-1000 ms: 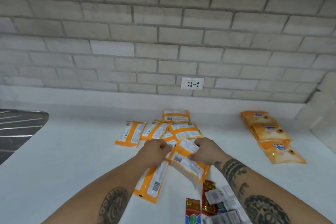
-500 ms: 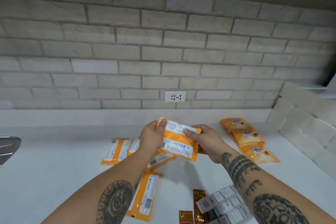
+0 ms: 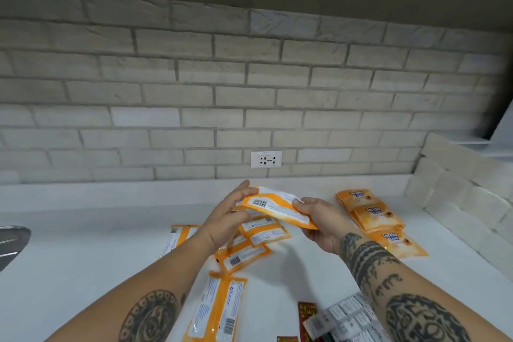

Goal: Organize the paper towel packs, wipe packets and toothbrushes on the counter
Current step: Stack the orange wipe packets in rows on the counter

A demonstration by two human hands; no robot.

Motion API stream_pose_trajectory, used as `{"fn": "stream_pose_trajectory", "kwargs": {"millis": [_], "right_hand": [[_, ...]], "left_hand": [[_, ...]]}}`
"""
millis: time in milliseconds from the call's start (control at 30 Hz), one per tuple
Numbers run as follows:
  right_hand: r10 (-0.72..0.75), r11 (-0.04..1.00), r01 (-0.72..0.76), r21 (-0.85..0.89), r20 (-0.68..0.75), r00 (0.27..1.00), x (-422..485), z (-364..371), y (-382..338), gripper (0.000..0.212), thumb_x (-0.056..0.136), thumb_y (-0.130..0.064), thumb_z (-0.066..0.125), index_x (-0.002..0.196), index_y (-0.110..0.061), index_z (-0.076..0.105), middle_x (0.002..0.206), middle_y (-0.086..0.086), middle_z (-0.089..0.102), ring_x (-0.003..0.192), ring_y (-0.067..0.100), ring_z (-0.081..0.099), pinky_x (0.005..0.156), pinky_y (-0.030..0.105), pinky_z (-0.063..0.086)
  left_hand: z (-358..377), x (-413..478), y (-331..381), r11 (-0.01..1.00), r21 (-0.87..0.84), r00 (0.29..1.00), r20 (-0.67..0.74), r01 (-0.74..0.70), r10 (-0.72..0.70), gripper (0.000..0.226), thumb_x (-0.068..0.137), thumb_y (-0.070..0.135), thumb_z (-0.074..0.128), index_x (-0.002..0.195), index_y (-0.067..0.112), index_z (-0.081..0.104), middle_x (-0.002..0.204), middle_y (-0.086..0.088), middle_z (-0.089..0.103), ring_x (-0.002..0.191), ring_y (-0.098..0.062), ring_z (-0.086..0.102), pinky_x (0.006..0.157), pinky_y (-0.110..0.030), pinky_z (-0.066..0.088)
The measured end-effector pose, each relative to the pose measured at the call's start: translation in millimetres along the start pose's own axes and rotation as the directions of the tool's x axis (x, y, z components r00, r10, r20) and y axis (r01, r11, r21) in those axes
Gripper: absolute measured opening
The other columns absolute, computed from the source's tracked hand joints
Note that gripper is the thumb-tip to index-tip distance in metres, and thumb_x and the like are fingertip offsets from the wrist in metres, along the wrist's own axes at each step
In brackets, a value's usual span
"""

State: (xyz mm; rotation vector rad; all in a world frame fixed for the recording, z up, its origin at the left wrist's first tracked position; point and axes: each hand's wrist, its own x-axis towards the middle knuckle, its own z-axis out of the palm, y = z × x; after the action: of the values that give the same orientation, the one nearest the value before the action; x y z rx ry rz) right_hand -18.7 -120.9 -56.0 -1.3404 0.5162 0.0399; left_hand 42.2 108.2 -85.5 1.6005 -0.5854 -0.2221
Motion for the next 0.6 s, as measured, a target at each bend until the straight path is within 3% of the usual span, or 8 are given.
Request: {"fn": "stream_pose_trajectory", "kwargs": {"millis": [67, 133, 200, 267, 333, 400, 467, 600], "right_hand": [[0.157, 0.987, -0.158, 0.004, 0.057, 0.986, -1.7, -1.4, -2.5, 0.014, 0.094, -0.022, 0.072, 0.1, -0.011, 0.066, 0.071, 0.0, 0.065, 0.045, 0.004, 0.057, 0.037, 0.014, 0.043], [0.3, 0.953, -0.304, 0.011, 0.124, 0.946, -5.4, -3.3, -2.3, 0.019, 0.093, -0.022, 0.07, 0.085, -0.006, 0.067, 0.069, 0.002, 0.066, 0.037, 0.003, 0.054, 0.032, 0.012, 0.04], [0.361, 0.931, -0.364, -0.015, 0.185, 0.914, -9.5, -6.6, -0.5, 0.018, 0.092, -0.023, 0.066, 0.084, -0.006, 0.067, 0.071, 0.002, 0.067, 0.037, 0.004, 0.052, 0.031, 0.014, 0.04], [0.364, 0.931, -0.347, -0.116, 0.203, 0.909, -12.7, -10.7, 3.0, 0.021, 0.085, -0.029, 0.068, 0.093, -0.01, 0.066, 0.075, 0.0, 0.067, 0.044, 0.006, 0.05, 0.036, 0.016, 0.039], [0.328, 0.937, -0.293, -0.189, 0.196, 0.924, -12.3, -15.2, 6.3, 0.043, 0.088, -0.055, 0.062, 0.102, -0.015, 0.067, 0.084, 0.002, 0.068, 0.057, 0.012, 0.055, 0.047, 0.019, 0.044], [0.237, 0.962, -0.204, -0.18, 0.189, 0.953, -10.0, -21.2, 7.8, 0.073, 0.091, -0.081, 0.037, 0.107, -0.018, 0.071, 0.097, 0.003, 0.072, 0.076, 0.019, 0.062, 0.065, 0.029, 0.051], [0.124, 0.988, -0.1, -0.12, 0.213, 0.969, -9.1, -25.3, 9.3, 0.086, 0.09, -0.085, 0.022, 0.111, -0.021, 0.075, 0.107, 0.002, 0.076, 0.091, 0.021, 0.064, 0.078, 0.036, 0.053], [-0.117, 0.984, 0.132, -0.121, 0.117, 0.986, -15.4, -30.3, 14.2, 0.038, 0.102, -0.051, 0.053, 0.111, -0.019, 0.071, 0.108, 0.003, 0.078, 0.084, 0.016, 0.067, 0.073, 0.032, 0.053]], "left_hand": [[0.7, -0.3, 3.6, 0.995, 0.099, 0.998, 0.068, -0.019, 0.012, 0.043, 0.08, 0.01, 0.071, 0.12, 0.027, 0.069, 0.149, 0.021, 0.044, 0.132, 0.004, 0.049, 0.1, -0.02, 0.049], [5.2, 2.1, 3.1, 0.981, 0.192, 0.999, 0.009, -0.037, 0.036, 0.022, 0.089, 0.015, 0.076, 0.103, 0.031, 0.072, 0.133, 0.016, 0.063, 0.123, -0.002, 0.059, 0.105, -0.034, 0.051], [10.6, 4.6, 4.4, 0.988, 0.151, 0.998, -0.055, 0.0, 0.009, 0.01, 0.095, 0.022, 0.072, 0.097, 0.032, 0.073, 0.105, 0.01, 0.076, 0.104, -0.011, 0.069, 0.098, -0.043, 0.055], [16.1, 6.3, 5.7, 0.998, 0.037, 0.993, -0.111, 0.048, -0.044, 0.006, 0.097, 0.024, 0.069, 0.101, 0.024, 0.073, 0.098, 0.003, 0.079, 0.099, -0.019, 0.074, 0.094, -0.043, 0.057], [18.9, 8.5, 6.2, 0.996, -0.004, 0.983, -0.165, 0.085, -0.084, 0.012, 0.098, 0.028, 0.067, 0.105, 0.02, 0.073, 0.098, 0.002, 0.08, 0.096, -0.022, 0.076, 0.092, -0.045, 0.059], [20.9, 11.6, 4.3, 0.993, 0.011, 0.974, -0.197, 0.12, -0.116, 0.016, 0.098, 0.034, 0.067, 0.106, 0.021, 0.073, 0.098, 0.004, 0.08, 0.092, -0.019, 0.076, 0.091, -0.046, 0.059], [23.9, 15.5, 0.3, 0.987, 0.077, 0.965, -0.233, 0.14, -0.118, 0.017, 0.097, 0.038, 0.067, 0.102, 0.024, 0.075, 0.094, 0.006, 0.08, 0.089, -0.018, 0.076, 0.088, -0.043, 0.06], [44.0, 24.2, -4.1, 0.979, 0.123, 0.959, -0.254, 0.16, -0.124, 0.017, 0.097, 0.039, 0.067, 0.096, 0.024, 0.076, 0.088, 0.007, 0.08, 0.084, -0.015, 0.075, 0.083, -0.037, 0.058]]}}
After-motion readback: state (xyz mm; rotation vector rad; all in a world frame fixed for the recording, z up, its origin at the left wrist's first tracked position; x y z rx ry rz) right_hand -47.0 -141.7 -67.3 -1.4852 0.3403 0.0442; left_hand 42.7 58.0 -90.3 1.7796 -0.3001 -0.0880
